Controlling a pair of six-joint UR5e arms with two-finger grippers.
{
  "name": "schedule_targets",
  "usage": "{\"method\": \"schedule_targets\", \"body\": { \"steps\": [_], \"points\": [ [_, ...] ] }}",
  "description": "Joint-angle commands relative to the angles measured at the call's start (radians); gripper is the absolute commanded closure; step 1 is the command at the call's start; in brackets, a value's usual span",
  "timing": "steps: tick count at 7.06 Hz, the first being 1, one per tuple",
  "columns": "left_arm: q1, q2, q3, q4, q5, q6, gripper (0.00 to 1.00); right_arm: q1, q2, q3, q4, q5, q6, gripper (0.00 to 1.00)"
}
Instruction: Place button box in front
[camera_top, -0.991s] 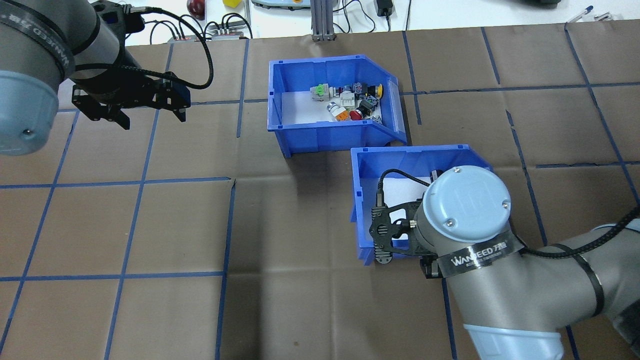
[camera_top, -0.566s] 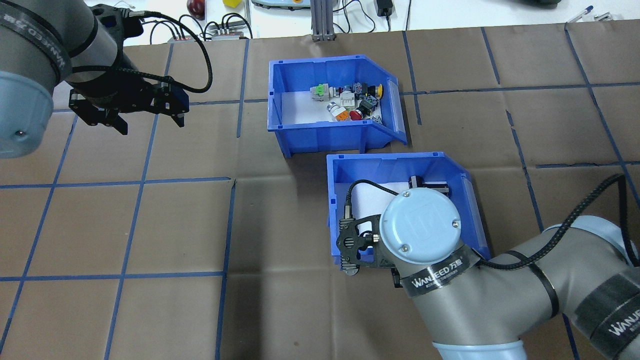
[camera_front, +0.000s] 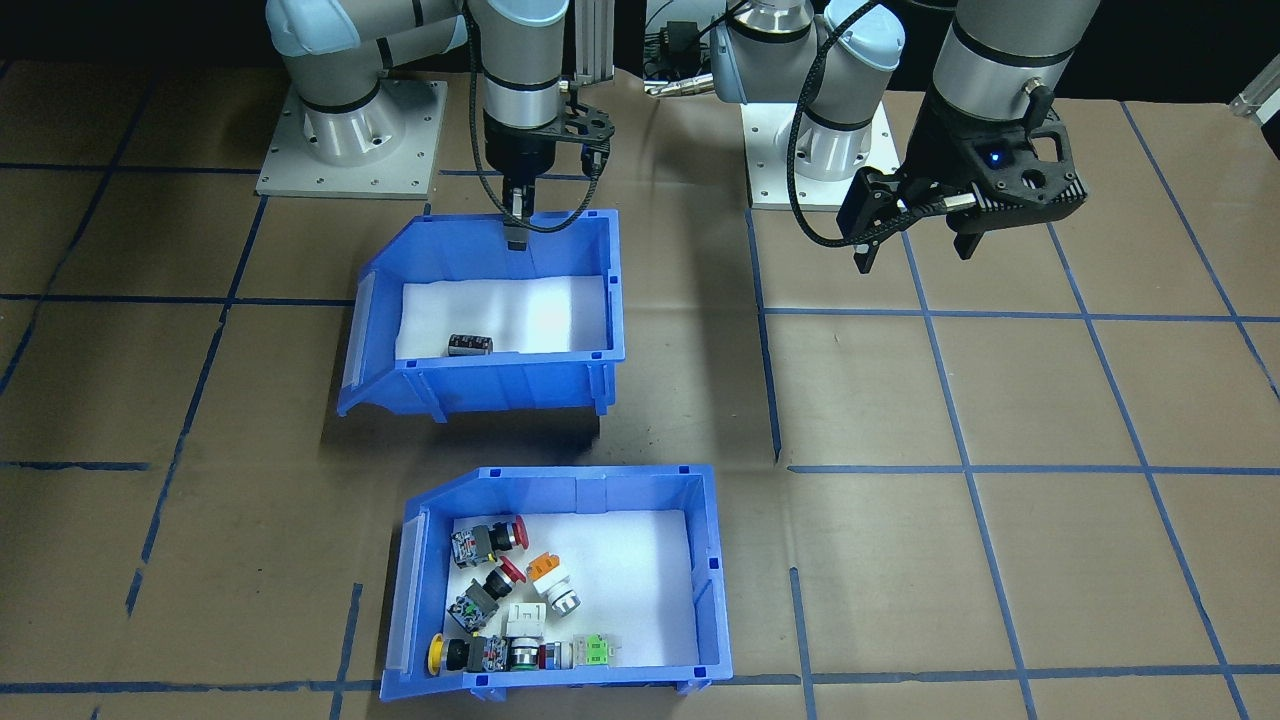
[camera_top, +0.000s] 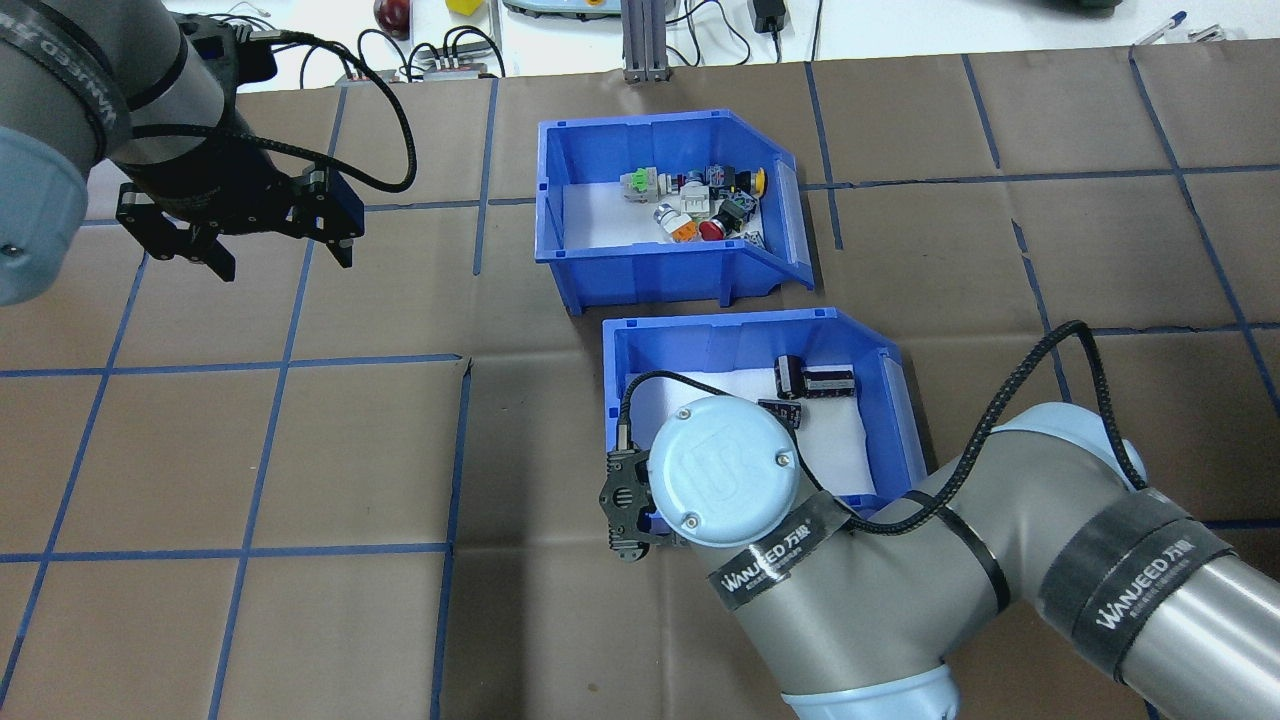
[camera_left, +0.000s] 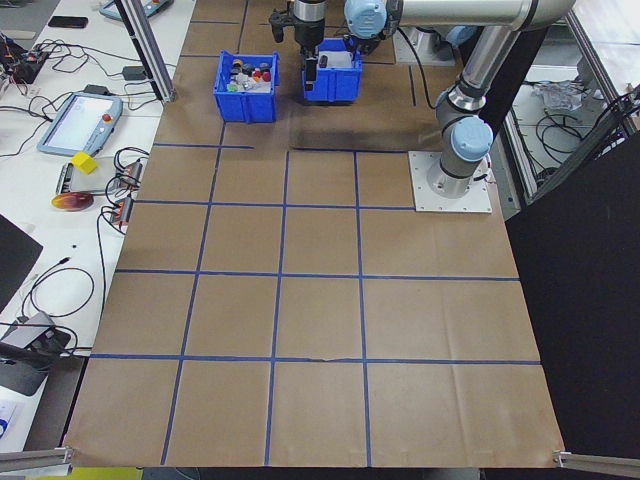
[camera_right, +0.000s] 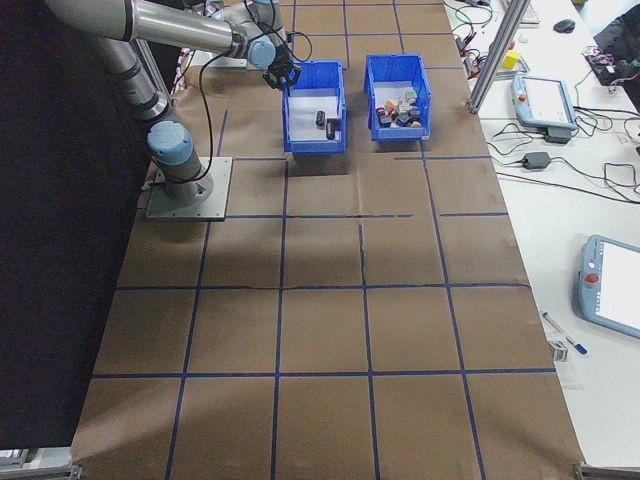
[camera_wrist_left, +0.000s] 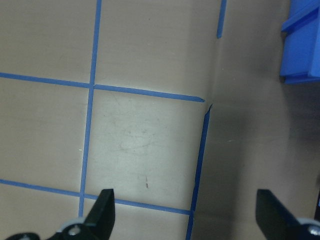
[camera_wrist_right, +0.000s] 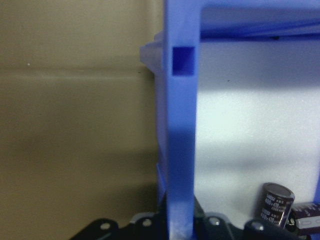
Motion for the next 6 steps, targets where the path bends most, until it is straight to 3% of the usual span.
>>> {"method": "schedule_targets", "body": {
  "steps": [1,2,3,4,5,6],
  "points": [
    [-0.017,0.007,0.002,-0.01,-0.01,0.001,0.01,0.053,0.051,-0.045,0.01,-0.005,0.058,0.91],
    [-0.024,0.01,0.003,-0.009,-0.021,-0.002,0.01,0.067,0.078,-0.04,-0.007,-0.007,0.058,0.9],
    [-0.033,0.018,-0.001,-0.01,-0.02,-0.001,0.01,0.068,0.091,-0.046,-0.006,-0.007,0.058,0.77],
    [-0.04,0.022,-0.001,-0.01,-0.015,0.004,0.01,0.066,0.094,-0.046,0.0,-0.008,0.06,0.26],
    [-0.043,0.022,-0.001,-0.01,-0.013,0.016,0.01,0.06,0.085,-0.051,0.01,-0.01,0.06,0.0],
    [-0.043,0.022,-0.003,-0.01,-0.012,0.018,0.01,0.054,0.07,-0.059,0.011,-0.011,0.058,0.0]
  ]
}}
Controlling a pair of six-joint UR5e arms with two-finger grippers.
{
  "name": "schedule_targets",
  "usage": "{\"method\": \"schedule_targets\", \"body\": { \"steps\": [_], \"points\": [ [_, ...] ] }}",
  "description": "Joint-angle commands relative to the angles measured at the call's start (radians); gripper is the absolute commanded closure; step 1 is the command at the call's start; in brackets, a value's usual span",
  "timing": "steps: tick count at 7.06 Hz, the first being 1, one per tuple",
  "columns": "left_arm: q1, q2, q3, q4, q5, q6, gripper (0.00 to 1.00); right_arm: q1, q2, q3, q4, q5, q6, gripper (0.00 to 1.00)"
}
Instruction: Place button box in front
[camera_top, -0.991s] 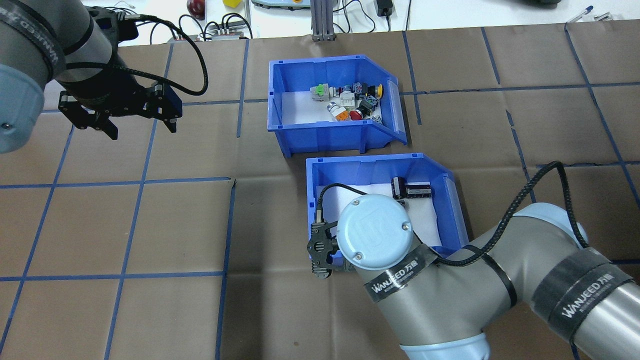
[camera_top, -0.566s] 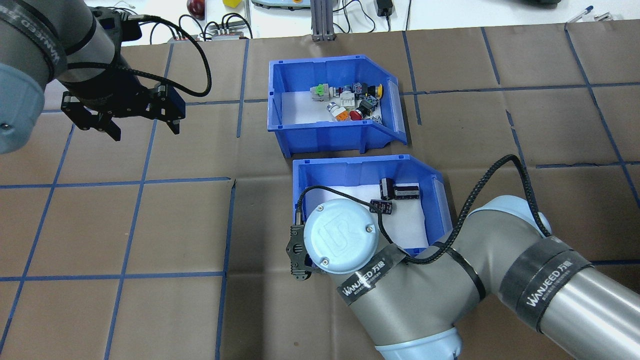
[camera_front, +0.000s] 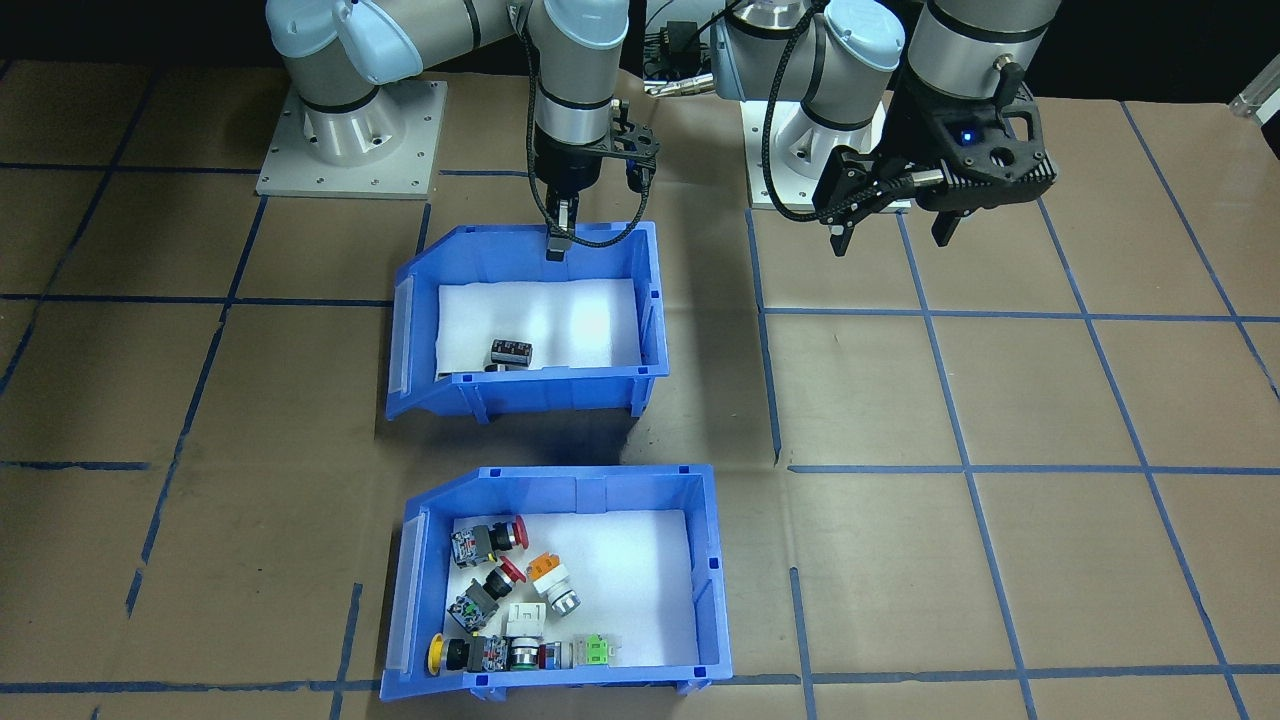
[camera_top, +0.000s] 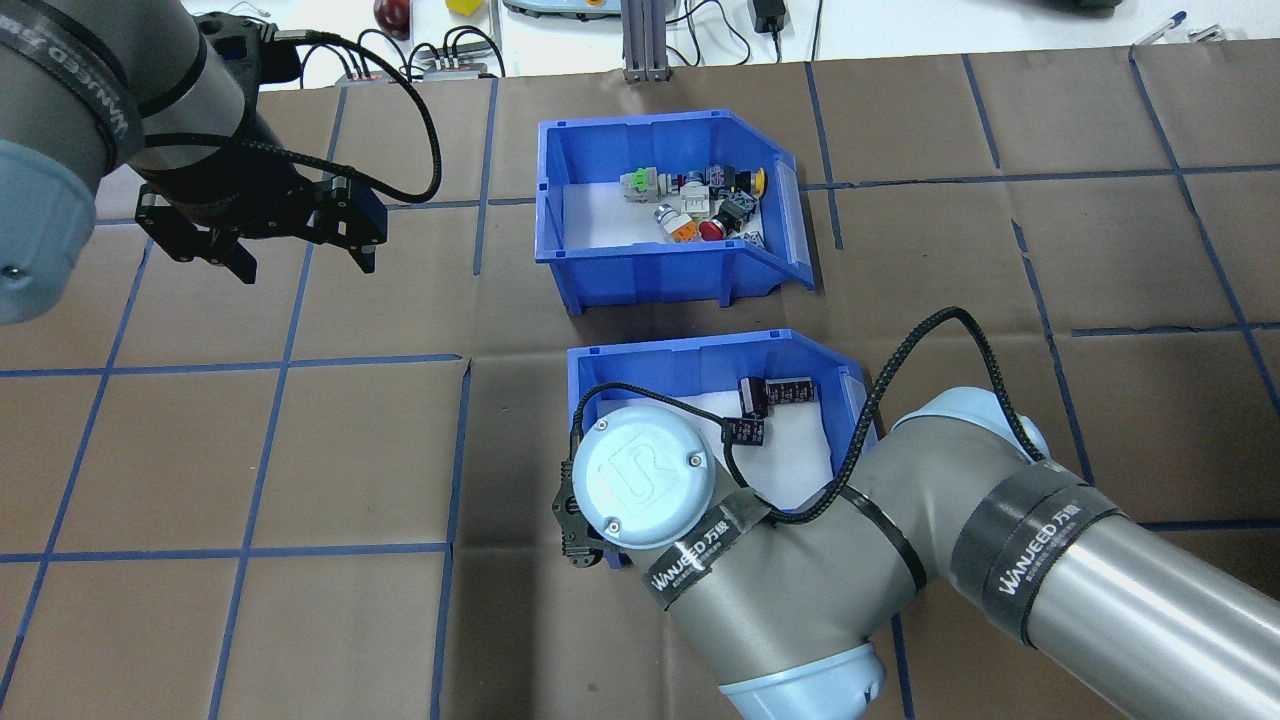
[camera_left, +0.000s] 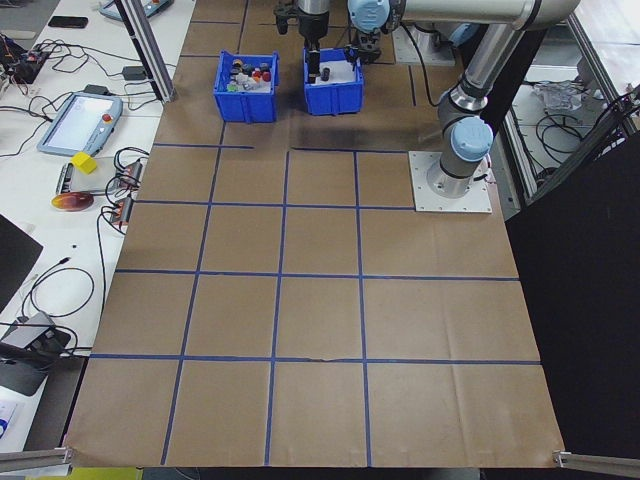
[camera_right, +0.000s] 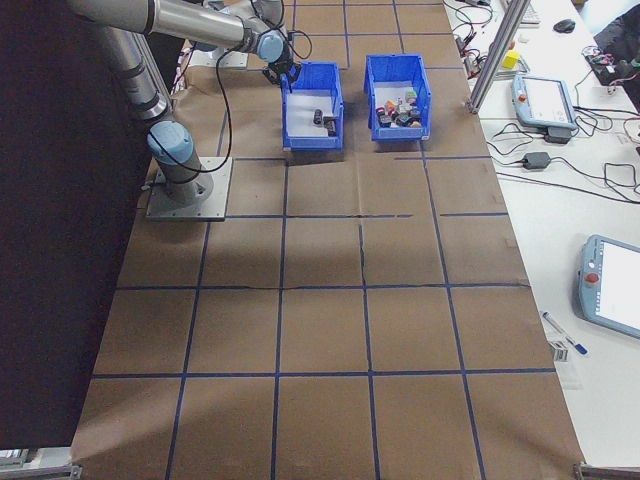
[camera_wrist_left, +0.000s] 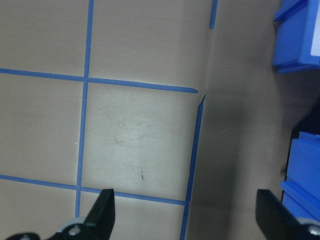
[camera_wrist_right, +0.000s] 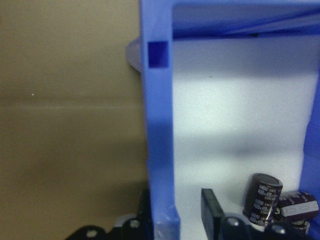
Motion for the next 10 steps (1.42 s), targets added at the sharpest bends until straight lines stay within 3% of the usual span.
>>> {"method": "schedule_targets", "body": {
  "steps": [1,3,4,5,6,7,8,9,10],
  "points": [
    [-0.002,0.001,-0.001,0.0,0.001,0.001,0.01,-0.017,-0.051,-0.014,0.008,-0.002,-0.001,0.0],
    [-0.004,0.004,-0.004,0.0,0.001,-0.007,0.01,-0.067,-0.158,-0.017,0.122,0.001,-0.002,0.0],
    [-0.004,0.01,-0.009,0.0,0.001,-0.01,0.01,-0.148,-0.195,-0.021,0.137,0.01,-0.013,0.0],
    [-0.004,0.015,-0.015,0.0,0.001,-0.01,0.01,-0.245,-0.205,-0.043,0.138,0.02,-0.015,0.0],
    [-0.004,0.012,-0.017,0.015,-0.006,-0.011,0.01,-0.337,-0.203,-0.084,0.144,0.085,-0.002,0.0],
    [-0.004,0.019,-0.018,0.014,-0.007,-0.013,0.01,-0.429,-0.202,-0.142,0.196,0.102,-0.001,0.0],
    [-0.004,0.018,-0.018,0.015,-0.009,-0.034,0.01,-0.518,-0.202,-0.214,0.271,0.106,0.058,0.0],
    [-0.004,0.024,-0.018,0.014,-0.004,-0.078,0.01,-0.564,-0.196,-0.268,0.314,0.148,0.205,0.0],
    [-0.005,0.032,-0.021,0.011,-0.003,-0.086,0.05,-0.594,-0.179,-0.305,0.347,0.155,0.317,0.0]
  ]
}}
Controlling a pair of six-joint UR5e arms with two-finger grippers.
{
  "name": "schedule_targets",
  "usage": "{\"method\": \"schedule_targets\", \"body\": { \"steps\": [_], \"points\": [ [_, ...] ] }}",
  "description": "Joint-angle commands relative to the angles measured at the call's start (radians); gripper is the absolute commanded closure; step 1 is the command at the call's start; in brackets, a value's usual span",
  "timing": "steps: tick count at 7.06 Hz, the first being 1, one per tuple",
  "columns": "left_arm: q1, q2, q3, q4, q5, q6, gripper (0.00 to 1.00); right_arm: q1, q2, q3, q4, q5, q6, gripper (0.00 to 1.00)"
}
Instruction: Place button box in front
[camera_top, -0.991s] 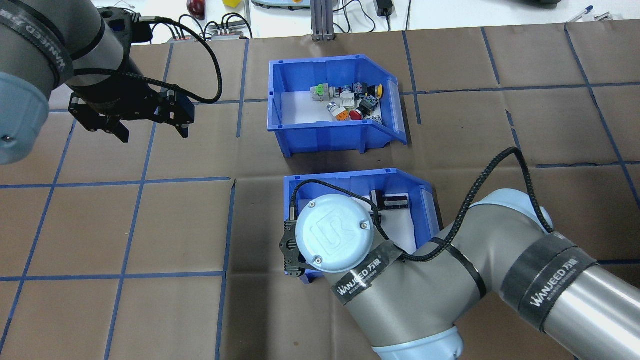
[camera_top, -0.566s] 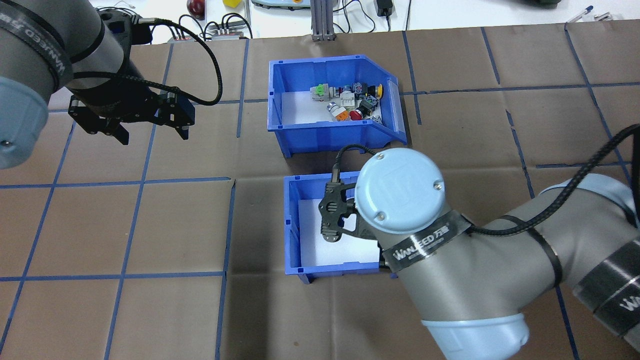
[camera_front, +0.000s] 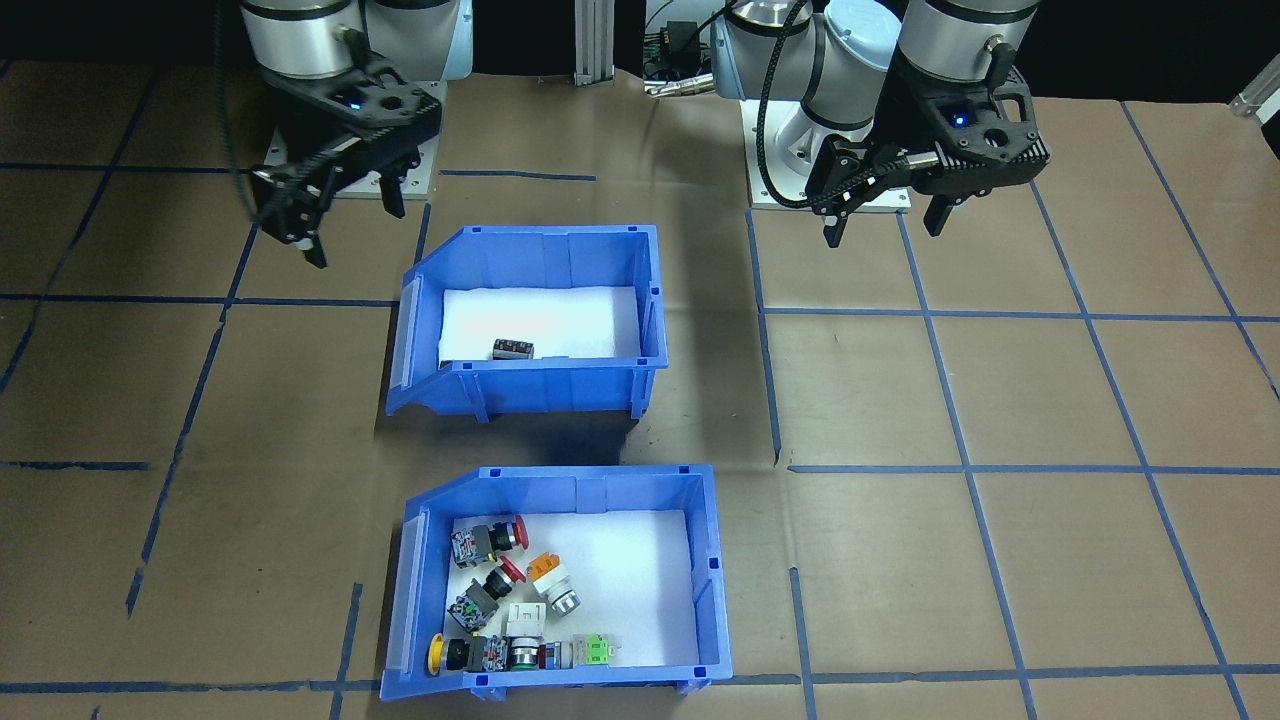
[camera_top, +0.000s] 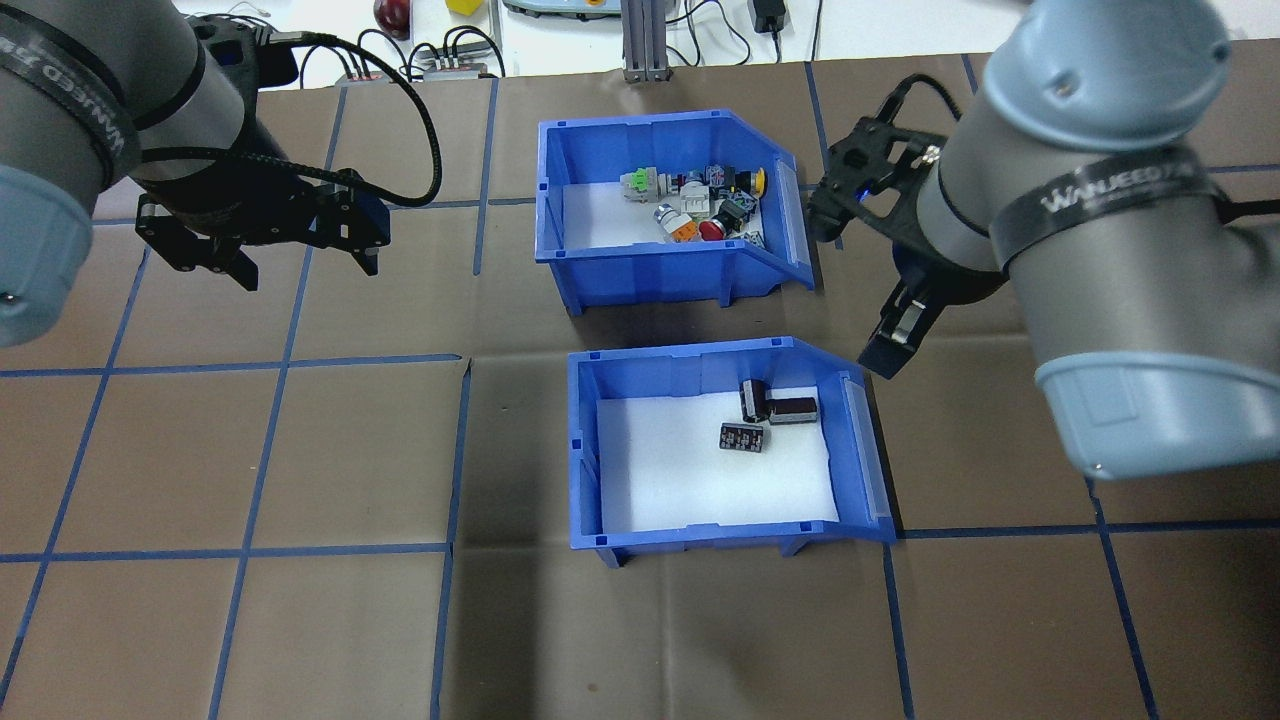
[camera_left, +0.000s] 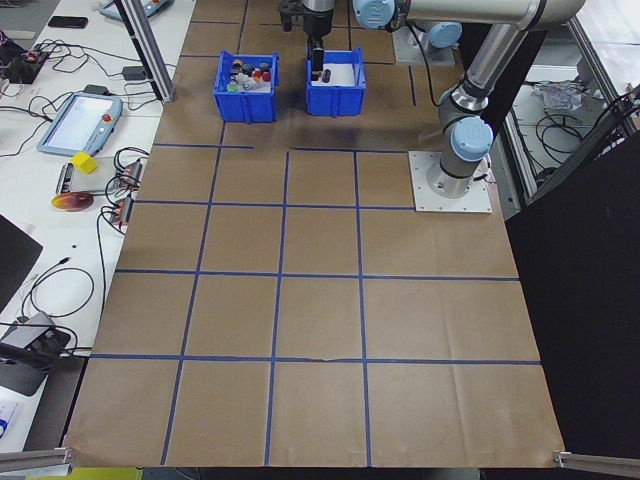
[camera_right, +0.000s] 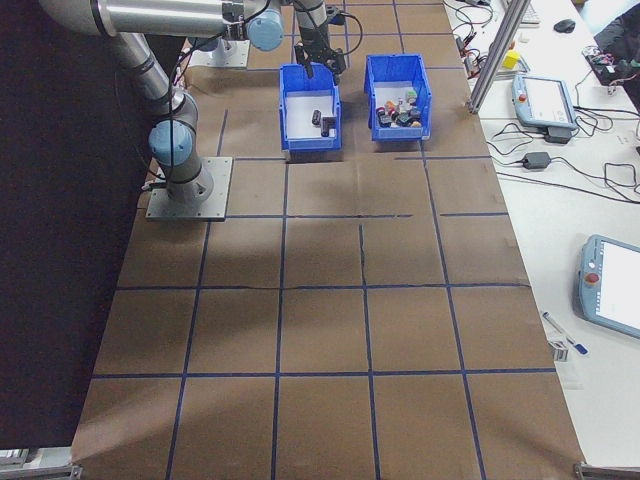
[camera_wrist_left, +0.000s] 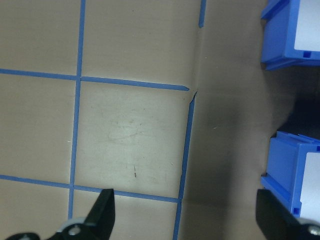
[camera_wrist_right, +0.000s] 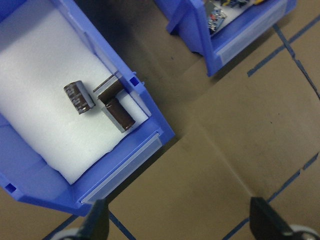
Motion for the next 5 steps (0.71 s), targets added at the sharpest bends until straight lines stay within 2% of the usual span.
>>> {"method": "schedule_targets", "body": {
  "steps": [1,2,3,4,5],
  "points": [
    [-0.001,0.011,-0.002,-0.012,0.001,-0.024,0.05,-0.067,0.032,-0.09,0.093,0.021,0.33,0.0],
    [-0.003,0.02,-0.005,-0.015,0.002,-0.024,0.05,-0.07,0.061,-0.132,0.133,0.057,0.469,0.0],
    [-0.003,0.026,-0.014,-0.015,0.001,-0.024,0.05,-0.072,0.114,-0.191,0.164,0.062,0.596,0.0],
    [-0.003,0.032,-0.025,-0.013,-0.002,-0.009,0.05,-0.073,0.175,-0.264,0.236,0.062,0.699,0.0],
    [-0.003,0.04,-0.024,-0.013,0.013,-0.008,0.01,-0.073,0.223,-0.339,0.335,0.064,0.738,0.0]
  ]
}}
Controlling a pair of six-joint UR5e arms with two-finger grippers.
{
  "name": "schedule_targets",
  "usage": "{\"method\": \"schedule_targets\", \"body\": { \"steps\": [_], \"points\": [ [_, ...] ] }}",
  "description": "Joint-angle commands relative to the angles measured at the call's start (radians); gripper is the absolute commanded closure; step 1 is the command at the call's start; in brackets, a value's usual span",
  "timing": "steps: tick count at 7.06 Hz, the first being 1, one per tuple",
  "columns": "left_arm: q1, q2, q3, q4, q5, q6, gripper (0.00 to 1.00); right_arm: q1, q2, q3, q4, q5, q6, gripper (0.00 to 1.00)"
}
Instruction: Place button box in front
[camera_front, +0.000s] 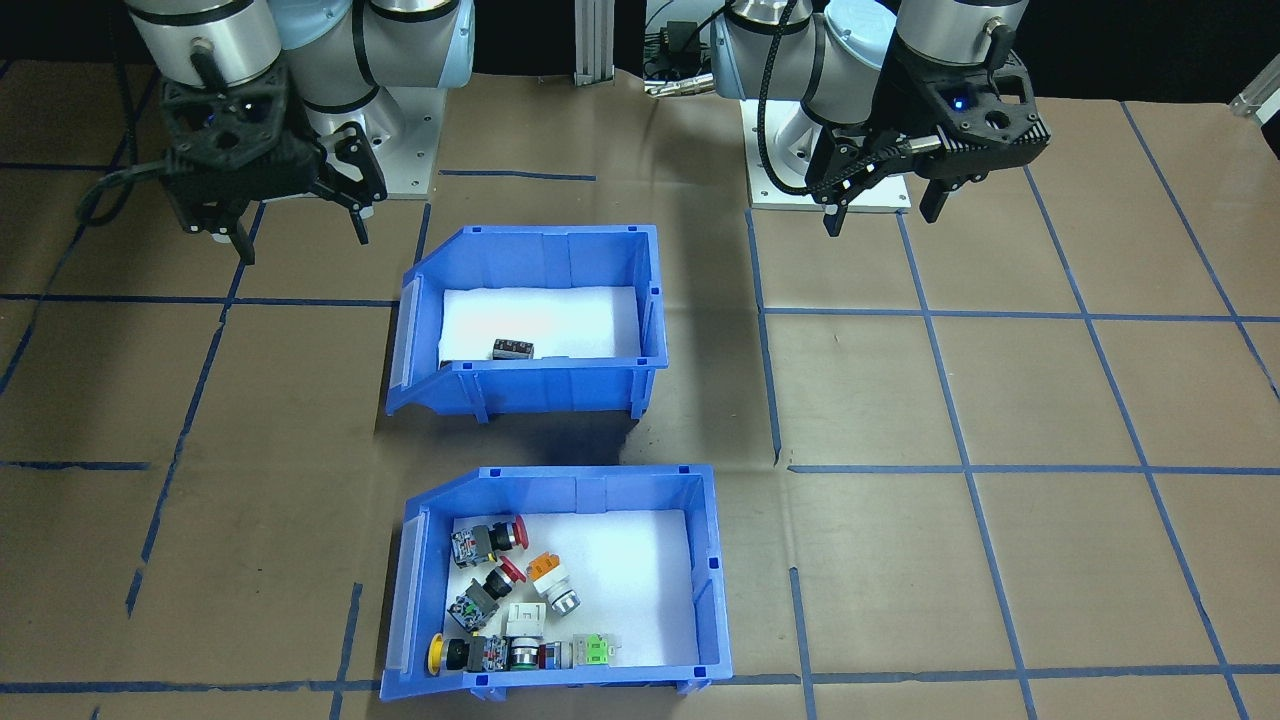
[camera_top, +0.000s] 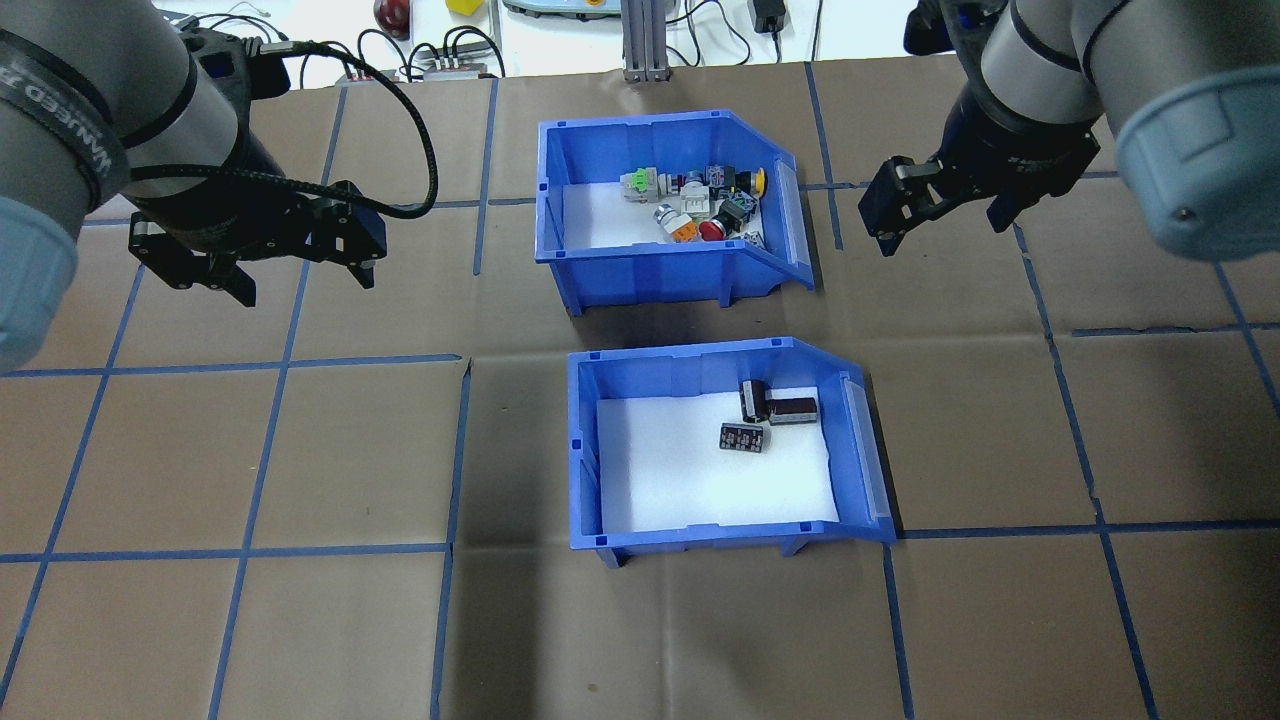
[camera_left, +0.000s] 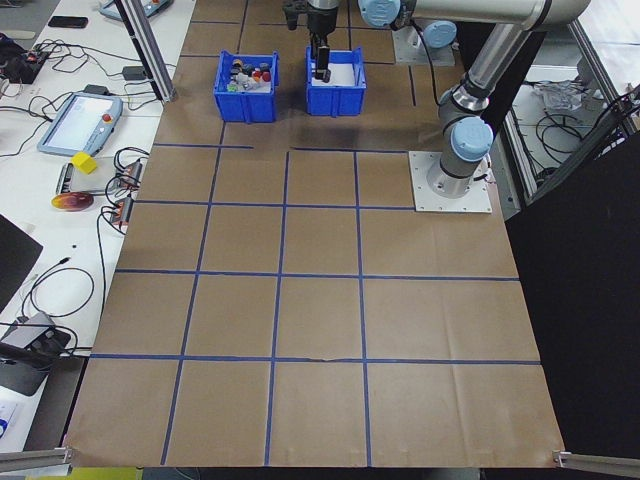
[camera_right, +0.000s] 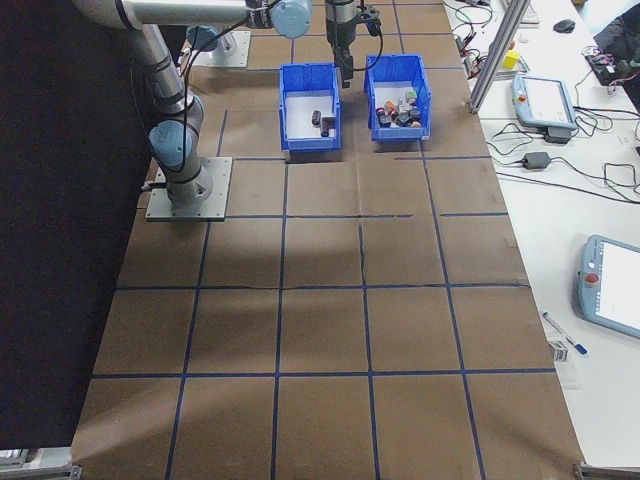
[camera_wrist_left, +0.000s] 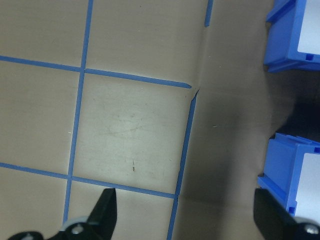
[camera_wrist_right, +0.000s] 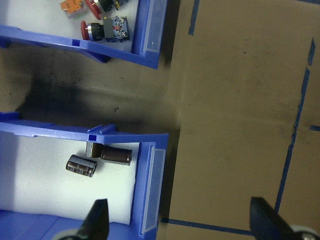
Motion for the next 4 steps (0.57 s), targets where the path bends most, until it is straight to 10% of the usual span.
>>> {"method": "schedule_targets", "body": {
  "steps": [1,4],
  "points": [
    [0.0,0.013,0.001,0.0,0.012,0.001,0.01,-0.001,0.093,-0.116,0.152,0.001,0.1,0.0],
    [0.001,0.017,-0.005,-0.015,0.001,-0.006,0.0,-0.004,0.087,-0.108,0.157,0.0,0.138,0.0]
  ]
}}
